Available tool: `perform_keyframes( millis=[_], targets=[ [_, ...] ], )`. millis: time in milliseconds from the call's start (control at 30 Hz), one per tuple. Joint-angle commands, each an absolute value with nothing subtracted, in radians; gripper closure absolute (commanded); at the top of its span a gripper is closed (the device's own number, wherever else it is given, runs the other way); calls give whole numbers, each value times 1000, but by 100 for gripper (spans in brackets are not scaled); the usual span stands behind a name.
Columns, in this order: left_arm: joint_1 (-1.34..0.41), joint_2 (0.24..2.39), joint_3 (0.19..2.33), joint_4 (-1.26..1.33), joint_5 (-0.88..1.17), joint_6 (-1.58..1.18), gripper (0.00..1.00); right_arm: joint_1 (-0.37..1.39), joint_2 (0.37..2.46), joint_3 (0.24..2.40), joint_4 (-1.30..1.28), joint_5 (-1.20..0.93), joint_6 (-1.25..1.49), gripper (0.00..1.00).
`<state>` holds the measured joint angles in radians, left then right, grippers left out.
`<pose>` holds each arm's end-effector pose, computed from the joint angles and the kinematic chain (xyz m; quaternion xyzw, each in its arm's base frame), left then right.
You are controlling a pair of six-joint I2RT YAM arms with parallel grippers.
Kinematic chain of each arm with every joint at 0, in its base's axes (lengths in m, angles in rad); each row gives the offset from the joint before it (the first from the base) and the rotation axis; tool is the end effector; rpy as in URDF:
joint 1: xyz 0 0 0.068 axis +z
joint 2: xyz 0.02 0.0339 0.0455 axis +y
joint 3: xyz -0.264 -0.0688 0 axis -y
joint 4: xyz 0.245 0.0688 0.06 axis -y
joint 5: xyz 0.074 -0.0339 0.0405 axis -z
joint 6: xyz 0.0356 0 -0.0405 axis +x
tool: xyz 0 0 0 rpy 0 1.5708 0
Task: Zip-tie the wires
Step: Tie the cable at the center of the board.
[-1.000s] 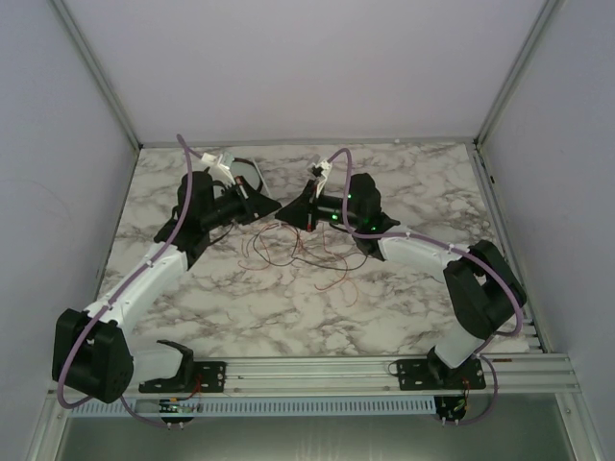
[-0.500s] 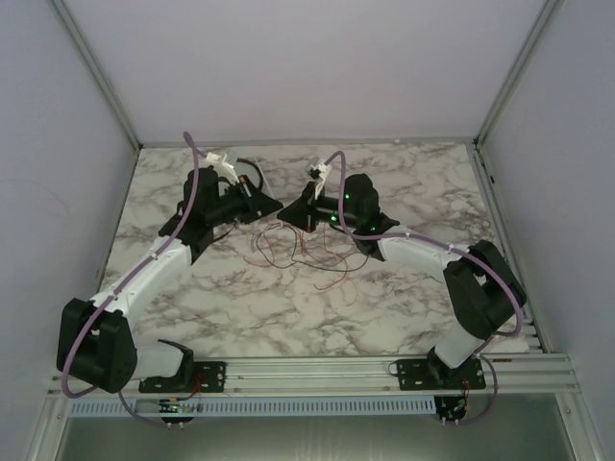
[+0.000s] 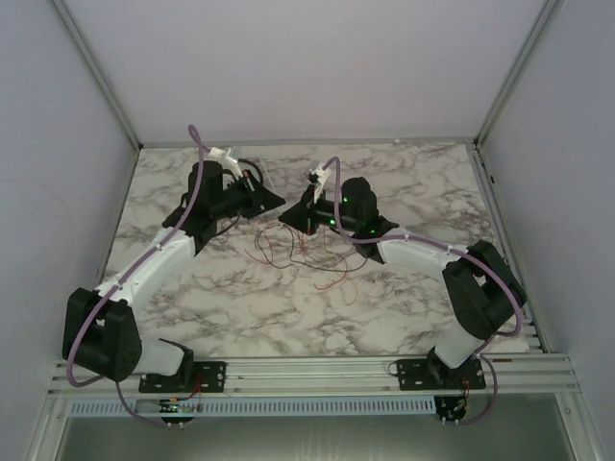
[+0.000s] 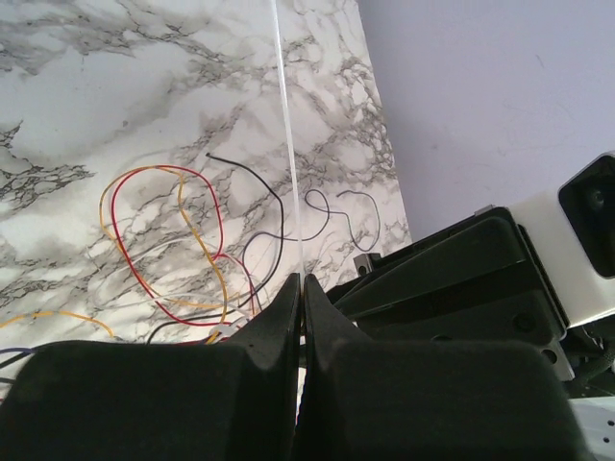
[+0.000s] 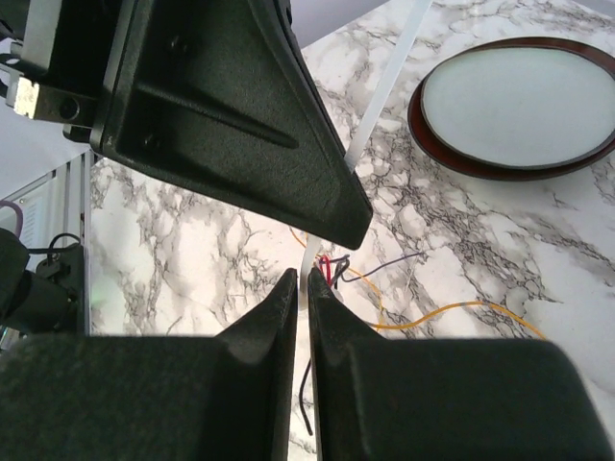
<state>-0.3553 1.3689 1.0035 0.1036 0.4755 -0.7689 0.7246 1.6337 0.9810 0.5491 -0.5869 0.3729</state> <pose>0.2938 -0.1264 0.3133 -0.0180 0.7840 -0.4734 0.4010 0.2645 0.2605 0.2651 -0.3151 0.6662 0.5176 0.4348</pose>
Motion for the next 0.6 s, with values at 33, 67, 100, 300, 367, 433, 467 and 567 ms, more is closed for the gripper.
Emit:
perform_keyframes(
  millis=[33,67,100,300,367,433,467,567],
  targets=[
    [-346,1374,1091,195,454,-772,100,755,1637,953,445,-619,351,93],
    [-345,1376,1096,195,453,-770,100,755,1636,951,442,-618,350,93],
    [-342,1380,1103,193,454,-769,100,756,1636,948,441,-617,350,93],
    [-333,1401,1159,168,454,-749,100,760,1638,933,440,-609,354,92],
    [-330,1414,1180,154,456,-739,100,762,1638,927,438,-609,354,92],
    [-325,1421,1199,143,457,-730,100,762,1637,920,437,-606,356,92],
    [-323,1426,1207,139,457,-728,100,764,1638,918,437,-605,356,92],
    [-318,1439,1227,131,460,-720,100,764,1637,913,437,-604,357,92]
  ],
)
